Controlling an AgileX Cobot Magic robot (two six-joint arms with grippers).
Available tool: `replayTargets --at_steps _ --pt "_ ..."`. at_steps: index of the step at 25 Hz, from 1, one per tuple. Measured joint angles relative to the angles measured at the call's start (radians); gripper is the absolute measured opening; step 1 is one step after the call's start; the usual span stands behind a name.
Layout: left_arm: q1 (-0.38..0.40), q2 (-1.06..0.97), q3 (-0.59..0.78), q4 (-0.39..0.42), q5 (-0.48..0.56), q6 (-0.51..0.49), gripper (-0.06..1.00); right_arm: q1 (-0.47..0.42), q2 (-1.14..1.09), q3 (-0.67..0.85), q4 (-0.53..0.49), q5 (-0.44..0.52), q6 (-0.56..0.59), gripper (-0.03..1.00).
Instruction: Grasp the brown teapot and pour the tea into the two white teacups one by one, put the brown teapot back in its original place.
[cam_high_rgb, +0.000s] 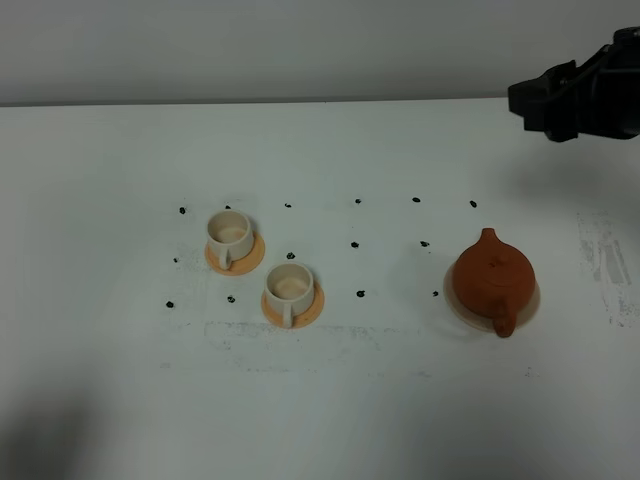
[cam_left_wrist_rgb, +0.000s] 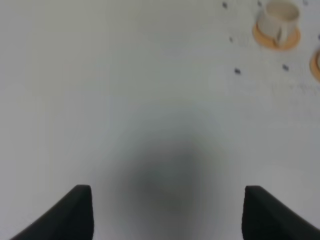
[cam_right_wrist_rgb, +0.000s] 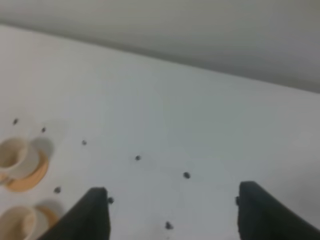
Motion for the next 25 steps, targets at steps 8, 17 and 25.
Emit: replayTargets --at_steps 8,17,25 --pt "0.0 -0.114 0.088 -0.035 -0.003 -0.004 0.56 0.014 -0.001 0.009 -0.03 0.032 -0.001 0.49" --pt "0.0 -0.137 0.088 -0.035 -0.003 -0.004 0.5 0.019 -0.001 0.146 -0.026 -0.095 -0.003 0.49" --pt "0.023 -0.175 0.088 -0.036 -0.002 -0.005 0.5 0.092 -0.001 0.168 -0.012 -0.15 -0.007 0.49"
